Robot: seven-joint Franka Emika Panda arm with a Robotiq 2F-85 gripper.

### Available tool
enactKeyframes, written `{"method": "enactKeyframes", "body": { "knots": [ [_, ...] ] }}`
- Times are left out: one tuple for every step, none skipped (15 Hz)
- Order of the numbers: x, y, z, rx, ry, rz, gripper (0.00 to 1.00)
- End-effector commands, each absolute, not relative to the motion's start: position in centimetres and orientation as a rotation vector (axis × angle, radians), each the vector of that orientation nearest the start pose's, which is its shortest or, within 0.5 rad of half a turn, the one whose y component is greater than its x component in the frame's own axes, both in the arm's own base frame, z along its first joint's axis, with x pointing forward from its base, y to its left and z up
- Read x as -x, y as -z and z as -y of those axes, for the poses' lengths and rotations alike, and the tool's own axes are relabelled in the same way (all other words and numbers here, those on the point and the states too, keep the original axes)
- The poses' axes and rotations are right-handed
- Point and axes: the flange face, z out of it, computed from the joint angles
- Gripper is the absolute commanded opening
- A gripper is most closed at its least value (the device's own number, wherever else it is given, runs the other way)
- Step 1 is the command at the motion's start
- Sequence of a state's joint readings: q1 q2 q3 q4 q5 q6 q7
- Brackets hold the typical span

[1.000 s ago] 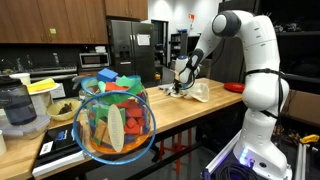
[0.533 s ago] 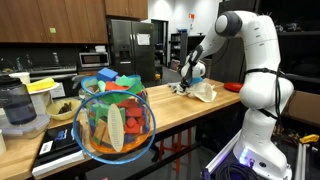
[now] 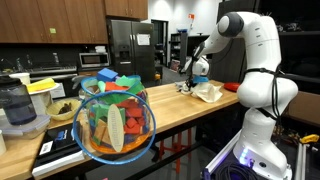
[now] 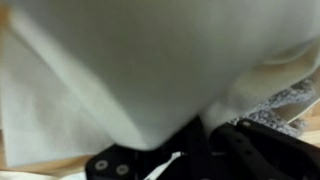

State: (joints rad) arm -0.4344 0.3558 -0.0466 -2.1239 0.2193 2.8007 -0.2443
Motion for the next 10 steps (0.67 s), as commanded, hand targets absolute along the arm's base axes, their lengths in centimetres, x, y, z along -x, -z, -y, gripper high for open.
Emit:
{"method": "enactKeyframes", "body": {
  "knots": [
    [-51.3,-21.5,32.9,2.994,0.291,-0.724,0.01],
    [-51.5,-21.6,33.8,2.973,0.268,-0.732,0.01],
    [-51.7,-21.6,34.7,2.955,0.239,-0.736,0.01],
    [-52.2,-21.6,35.5,2.938,0.206,-0.731,0.01],
    [-52.6,-21.6,36.3,2.929,0.177,-0.720,0.01],
    [-53.2,-21.6,36.9,2.925,0.153,-0.708,0.01],
    [-53.8,-21.6,37.4,2.926,0.132,-0.683,0.01],
    [-54.4,-21.5,37.8,2.928,0.107,-0.668,0.01],
    [-54.9,-21.5,38.1,2.929,0.084,-0.651,0.01],
    [-55.5,-21.4,38.3,2.931,0.063,-0.633,0.01]
  ]
}}
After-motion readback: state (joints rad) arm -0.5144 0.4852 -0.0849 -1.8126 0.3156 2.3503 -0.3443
